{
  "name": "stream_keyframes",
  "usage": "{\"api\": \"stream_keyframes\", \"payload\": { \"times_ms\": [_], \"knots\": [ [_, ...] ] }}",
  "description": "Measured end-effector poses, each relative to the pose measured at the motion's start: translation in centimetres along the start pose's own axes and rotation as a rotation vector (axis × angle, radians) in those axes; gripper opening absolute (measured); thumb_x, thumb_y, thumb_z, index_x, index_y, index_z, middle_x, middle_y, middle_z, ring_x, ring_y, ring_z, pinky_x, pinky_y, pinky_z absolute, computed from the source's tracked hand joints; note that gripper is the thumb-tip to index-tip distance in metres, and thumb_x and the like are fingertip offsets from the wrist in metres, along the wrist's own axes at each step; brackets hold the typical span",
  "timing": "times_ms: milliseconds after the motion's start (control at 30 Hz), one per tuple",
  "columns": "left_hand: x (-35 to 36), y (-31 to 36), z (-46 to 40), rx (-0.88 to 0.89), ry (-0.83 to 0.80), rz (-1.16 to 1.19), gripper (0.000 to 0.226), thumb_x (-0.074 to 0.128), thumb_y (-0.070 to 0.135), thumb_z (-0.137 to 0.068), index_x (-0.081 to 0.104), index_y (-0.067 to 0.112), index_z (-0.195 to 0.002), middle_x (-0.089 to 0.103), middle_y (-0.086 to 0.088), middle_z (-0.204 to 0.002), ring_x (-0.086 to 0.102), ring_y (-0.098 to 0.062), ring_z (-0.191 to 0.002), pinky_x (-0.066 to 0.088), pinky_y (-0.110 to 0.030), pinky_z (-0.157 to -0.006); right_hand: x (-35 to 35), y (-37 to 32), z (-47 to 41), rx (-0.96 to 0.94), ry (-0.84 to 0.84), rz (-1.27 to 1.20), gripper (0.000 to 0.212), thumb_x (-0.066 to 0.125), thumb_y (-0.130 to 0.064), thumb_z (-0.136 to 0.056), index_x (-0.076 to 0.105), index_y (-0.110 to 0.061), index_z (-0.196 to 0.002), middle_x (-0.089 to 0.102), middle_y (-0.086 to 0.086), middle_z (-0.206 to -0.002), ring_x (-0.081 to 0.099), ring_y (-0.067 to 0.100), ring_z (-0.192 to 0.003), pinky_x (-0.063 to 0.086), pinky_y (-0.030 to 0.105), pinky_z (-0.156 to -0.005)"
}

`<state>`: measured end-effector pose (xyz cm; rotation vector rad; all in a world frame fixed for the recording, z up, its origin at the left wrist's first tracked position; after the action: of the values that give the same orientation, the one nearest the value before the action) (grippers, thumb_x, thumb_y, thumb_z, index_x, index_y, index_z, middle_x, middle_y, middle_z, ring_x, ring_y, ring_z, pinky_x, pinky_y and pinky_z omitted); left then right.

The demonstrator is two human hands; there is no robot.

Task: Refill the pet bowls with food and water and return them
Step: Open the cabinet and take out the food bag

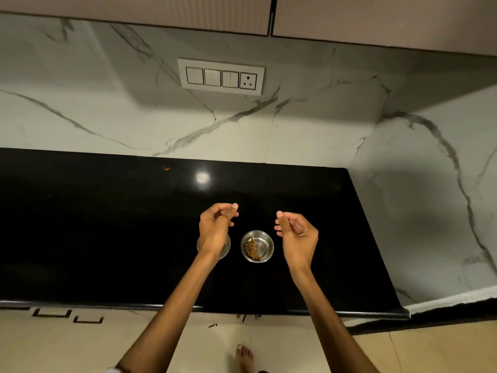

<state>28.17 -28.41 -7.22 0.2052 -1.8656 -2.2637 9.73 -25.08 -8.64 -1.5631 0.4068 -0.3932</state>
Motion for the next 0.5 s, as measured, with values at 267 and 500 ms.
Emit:
{"api": "stream_keyframes", "payload": {
  "times_ms": [267, 500],
  "knots": [
    [2.3, 6.1, -1.0, 0.109, -0.048, 0.015, 0.017, 0.072, 0.023, -0.095, 0.075, 0.009, -0.103, 0.076, -0.007, -0.090, 0.064, -0.010, -0.073, 0.051, -0.010, -0.065, 1.0, -5.4, -2.4, -0.036, 0.028, -0.107, 0.008, 0.078, -0.019, -0.094, 0.078, -0.012, -0.097, 0.079, 0.003, -0.084, 0.078, 0.020, -0.078, 0.064, 0.029, -0.069],
    [4.4, 11.8, -1.2, 0.219, -0.102, 0.056, 0.011, 0.071, 0.020, -0.096, 0.075, 0.012, -0.100, 0.076, -0.007, -0.090, 0.063, -0.010, -0.072, 0.052, -0.019, -0.070, 1.3, -9.6, -4.9, -0.134, 0.019, -0.137, 0.006, 0.078, -0.017, -0.094, 0.077, -0.011, -0.096, 0.079, 0.004, -0.083, 0.077, 0.021, -0.075, 0.063, 0.029, -0.067]
  ]
}}
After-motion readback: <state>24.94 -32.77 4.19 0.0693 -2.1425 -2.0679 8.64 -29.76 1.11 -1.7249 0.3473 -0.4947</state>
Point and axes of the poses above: each hand's wrist, its own z-axis away from the middle knuckle, its own x-axis out of the palm, y = z × x, the point moved 1 cm from there along -z, towards the middle knuckle
